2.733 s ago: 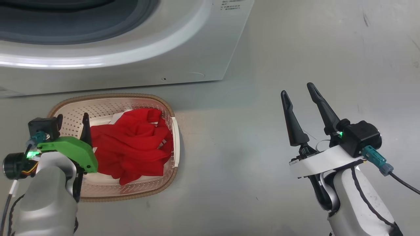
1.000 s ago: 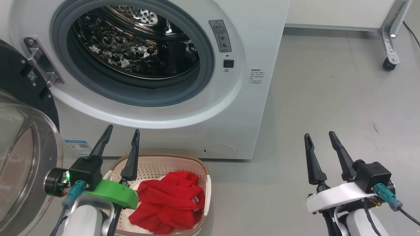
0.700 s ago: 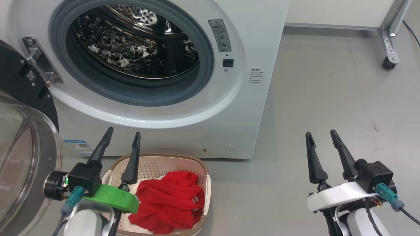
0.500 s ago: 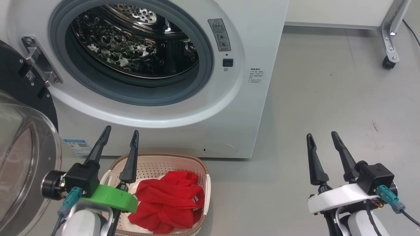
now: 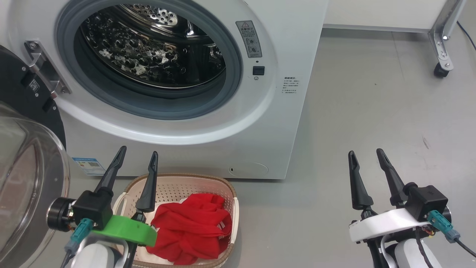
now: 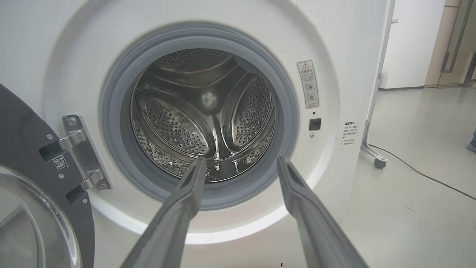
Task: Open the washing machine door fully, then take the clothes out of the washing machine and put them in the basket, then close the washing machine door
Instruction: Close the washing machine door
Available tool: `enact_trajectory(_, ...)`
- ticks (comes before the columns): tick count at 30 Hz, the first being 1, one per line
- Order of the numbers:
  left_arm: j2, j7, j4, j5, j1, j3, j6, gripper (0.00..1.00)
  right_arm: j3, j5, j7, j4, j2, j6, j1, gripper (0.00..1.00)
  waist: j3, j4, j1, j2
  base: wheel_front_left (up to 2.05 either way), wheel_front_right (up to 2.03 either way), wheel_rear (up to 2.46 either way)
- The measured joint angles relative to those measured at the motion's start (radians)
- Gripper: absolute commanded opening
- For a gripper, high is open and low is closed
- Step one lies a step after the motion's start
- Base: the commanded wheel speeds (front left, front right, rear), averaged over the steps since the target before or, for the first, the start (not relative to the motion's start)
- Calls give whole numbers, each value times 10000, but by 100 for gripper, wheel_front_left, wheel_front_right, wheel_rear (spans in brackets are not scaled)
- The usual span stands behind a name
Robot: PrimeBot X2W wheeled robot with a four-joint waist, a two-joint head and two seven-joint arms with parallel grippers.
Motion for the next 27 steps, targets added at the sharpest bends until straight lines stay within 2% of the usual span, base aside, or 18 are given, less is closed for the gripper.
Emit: enact_trajectory(27, -10, 0, -205, -15, 238, -58, 12, 100, -38, -12, 0, -6, 6, 12, 8, 100, -47, 54, 0, 0, -9, 9, 0)
